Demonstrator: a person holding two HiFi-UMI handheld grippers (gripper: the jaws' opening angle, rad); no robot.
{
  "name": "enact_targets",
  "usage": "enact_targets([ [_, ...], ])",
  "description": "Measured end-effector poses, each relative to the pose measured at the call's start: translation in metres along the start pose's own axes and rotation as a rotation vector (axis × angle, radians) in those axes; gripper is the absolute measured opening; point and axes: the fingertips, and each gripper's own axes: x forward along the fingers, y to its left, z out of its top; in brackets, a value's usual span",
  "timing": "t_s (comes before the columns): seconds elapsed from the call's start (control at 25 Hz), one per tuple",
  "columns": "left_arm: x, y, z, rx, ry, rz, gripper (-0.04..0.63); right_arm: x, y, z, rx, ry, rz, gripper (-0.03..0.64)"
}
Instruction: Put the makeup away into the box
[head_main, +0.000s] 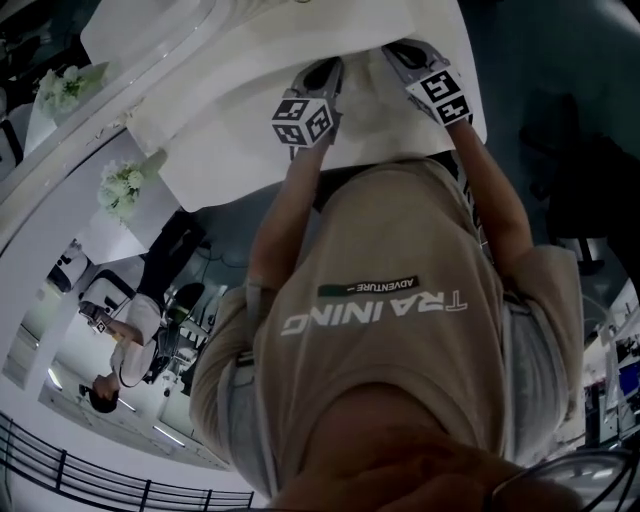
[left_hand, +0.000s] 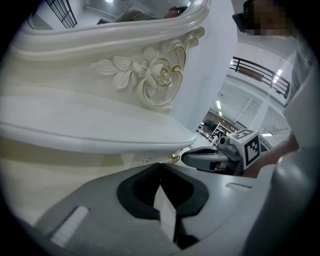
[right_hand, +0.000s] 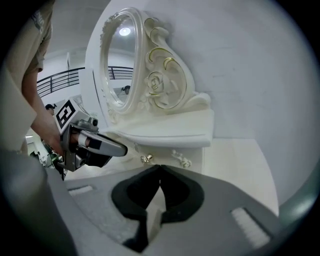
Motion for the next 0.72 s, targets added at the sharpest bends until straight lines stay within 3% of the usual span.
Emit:
enact_targets([
  [0.12,-0.031,0.001,-0.007,-0.001,-0.012,-0.015,0.008,-0.011,0.02,-0.015,0.01,0.061,-0.02,0.003],
  [0.24,-0.065,0.001,-0.011,0.014,-0.025,-0.042,0.008,-0.029,0.043,-0.034,0.117,0.077,-0.04,0.003],
  [0.4,-0.113,0.011,-0.014,0.132,-0.011,-0.089,0.008,-0.039,0.082,-0.033,0.291,0.005,-0.073,0.003],
  [0.6,-0.157,0.026,0.001,0.174,-0.095,-0.115,0.008,-0.029,0.124,0.004,0.254,-0.081,-0.074,0.003],
  [0.72,-0.19,0.036,0.021,0.212,-0.158,-0.122,0.008,-0.012,0.158,0.036,0.228,-0.136,-0.024,0.003],
])
